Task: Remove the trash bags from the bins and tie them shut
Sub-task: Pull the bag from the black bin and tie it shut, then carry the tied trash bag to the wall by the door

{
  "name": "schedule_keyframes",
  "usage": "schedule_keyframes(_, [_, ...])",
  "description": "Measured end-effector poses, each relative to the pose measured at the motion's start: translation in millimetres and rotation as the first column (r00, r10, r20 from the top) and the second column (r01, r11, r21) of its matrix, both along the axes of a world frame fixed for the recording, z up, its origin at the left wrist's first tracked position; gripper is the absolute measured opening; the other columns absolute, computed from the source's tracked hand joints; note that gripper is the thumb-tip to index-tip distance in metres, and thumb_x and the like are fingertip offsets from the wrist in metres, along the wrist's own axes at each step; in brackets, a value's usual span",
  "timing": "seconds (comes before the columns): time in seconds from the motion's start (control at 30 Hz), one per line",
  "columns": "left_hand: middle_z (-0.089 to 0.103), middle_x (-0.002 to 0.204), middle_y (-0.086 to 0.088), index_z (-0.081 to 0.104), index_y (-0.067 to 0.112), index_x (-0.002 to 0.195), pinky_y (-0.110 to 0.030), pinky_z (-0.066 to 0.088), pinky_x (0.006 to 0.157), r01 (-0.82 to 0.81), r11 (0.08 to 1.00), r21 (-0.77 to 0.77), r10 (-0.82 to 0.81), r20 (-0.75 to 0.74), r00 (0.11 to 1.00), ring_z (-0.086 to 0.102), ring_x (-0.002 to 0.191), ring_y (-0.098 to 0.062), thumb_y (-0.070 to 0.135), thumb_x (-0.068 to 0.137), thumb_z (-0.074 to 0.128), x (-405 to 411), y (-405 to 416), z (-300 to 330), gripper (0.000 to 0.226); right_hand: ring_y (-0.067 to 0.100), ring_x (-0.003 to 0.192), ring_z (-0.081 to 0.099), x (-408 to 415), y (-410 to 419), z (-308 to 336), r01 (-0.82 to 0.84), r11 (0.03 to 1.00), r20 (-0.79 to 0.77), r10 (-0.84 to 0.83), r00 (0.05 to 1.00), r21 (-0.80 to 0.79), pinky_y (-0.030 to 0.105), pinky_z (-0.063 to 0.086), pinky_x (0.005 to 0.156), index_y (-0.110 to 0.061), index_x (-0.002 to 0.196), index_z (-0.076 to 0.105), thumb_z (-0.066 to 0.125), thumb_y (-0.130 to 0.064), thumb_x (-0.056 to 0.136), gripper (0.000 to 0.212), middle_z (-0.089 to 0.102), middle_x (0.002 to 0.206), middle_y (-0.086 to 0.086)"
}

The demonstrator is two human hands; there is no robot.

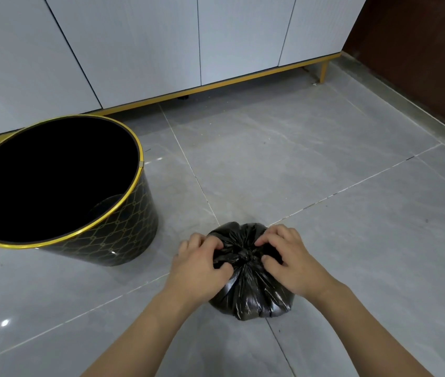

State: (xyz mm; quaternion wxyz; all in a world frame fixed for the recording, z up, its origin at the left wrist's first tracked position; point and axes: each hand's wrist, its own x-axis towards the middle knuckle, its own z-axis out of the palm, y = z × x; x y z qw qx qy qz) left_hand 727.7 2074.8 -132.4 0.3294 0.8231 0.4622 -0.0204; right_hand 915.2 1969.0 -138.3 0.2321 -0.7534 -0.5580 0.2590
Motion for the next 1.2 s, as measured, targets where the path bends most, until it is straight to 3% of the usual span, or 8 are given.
schedule_keyframes(0.1, [0.048,0.118,0.01,0.063,0.024,0.101,-0.035,0.04,0.097,0.023,0.998,0.052,-0.026,0.054,0.998,0.043,0.111,-0.018,0.033,0.088,0.054,3,-3,-12,0.019,0.007,0.11,0.034,-2,-1,-7,-0.003,1.0,0.103,0.001,0.995,0.024,0.025,0.031,0.103,-0.022,0.104,0.065,0.058,-0.018,0.088,0.018,0.048,0.11,-0.014])
schedule_keyframes(0.2, [0.058,0.11,0.003,0.063,0.016,0.097,-0.036,0.044,0.093,-0.067,0.996,-0.053,0.078,0.236,0.969,0.053,0.104,-0.021,0.02,0.09,0.053,8,1,-12,0.013,0.01,0.113,0.04,2,1,-5,0.048,0.997,0.141,-0.057,0.988,0.064,0.027,0.027,0.104,-0.022,0.099,0.062,0.059,-0.022,0.091,0.008,0.052,0.113,-0.014])
schedule_keyframes(0.33, [0.064,0.084,0.005,0.057,0.025,0.094,-0.033,0.049,0.072,-0.116,0.981,-0.156,0.161,0.319,0.934,0.061,0.082,-0.016,0.023,0.095,0.047,14,10,12,0.01,0.012,0.11,0.053,4,6,3,0.096,0.995,-0.016,-0.096,0.995,-0.021,0.025,0.04,0.095,-0.022,0.109,0.056,0.058,-0.03,0.093,0.018,0.056,0.122,-0.009])
schedule_keyframes(0.43, [0.064,0.079,0.003,0.052,0.027,0.091,-0.032,0.047,0.067,-0.135,0.976,-0.17,0.188,0.344,0.92,0.06,0.077,-0.015,0.025,0.097,0.045,16,21,27,0.009,0.012,0.12,0.051,2,17,10,0.124,0.989,-0.046,-0.128,0.991,-0.077,0.026,0.038,0.102,-0.019,0.106,0.06,0.052,-0.03,0.097,0.016,0.052,0.135,-0.007])
schedule_keyframes(0.7, [0.064,0.097,0.005,0.054,0.026,0.117,-0.028,0.041,0.074,-0.234,0.972,0.007,0.203,0.468,0.86,0.059,0.087,-0.016,0.019,0.101,0.039,32,76,115,0.024,0.016,0.081,0.061,-3,88,118,0.301,0.95,-0.14,-0.288,0.947,0.085,0.027,0.043,0.065,-0.023,0.103,0.054,0.045,-0.03,0.1,0.012,0.066,0.091,0.0])
schedule_keyframes(0.83, [0.067,0.114,-0.004,0.054,0.026,0.126,-0.031,0.045,0.083,-0.257,0.964,0.07,0.188,0.506,0.842,0.061,0.102,-0.025,0.014,0.1,0.037,38,106,227,0.033,0.014,0.061,0.055,-5,121,237,0.402,0.905,-0.183,-0.375,0.909,0.139,0.03,0.041,0.056,-0.022,0.095,0.054,0.046,-0.03,0.099,0.012,0.061,0.071,-0.001])
schedule_keyframes(0.93, [0.068,0.107,-0.01,0.055,0.024,0.12,-0.036,0.047,0.077,-0.282,0.954,0.099,0.197,0.5,0.843,0.061,0.094,-0.029,0.016,0.1,0.037,42,128,346,0.029,0.017,0.071,0.058,-5,143,355,0.431,0.891,-0.194,-0.401,0.895,0.144,0.029,0.039,0.06,-0.023,0.099,0.055,0.046,-0.032,0.098,0.013,0.062,0.079,0.0])
schedule_keyframes(1.2, [0.069,0.103,-0.01,0.061,0.018,0.109,-0.033,0.044,0.076,-0.227,0.951,0.21,0.096,0.496,0.863,0.061,0.095,-0.031,0.015,0.098,0.037,19,159,762,0.026,0.02,0.086,0.057,-22,155,769,0.442,0.855,-0.269,-0.374,0.888,0.271,0.029,0.039,0.067,-0.02,0.094,0.057,0.051,-0.029,0.096,0.011,0.063,0.091,0.001])
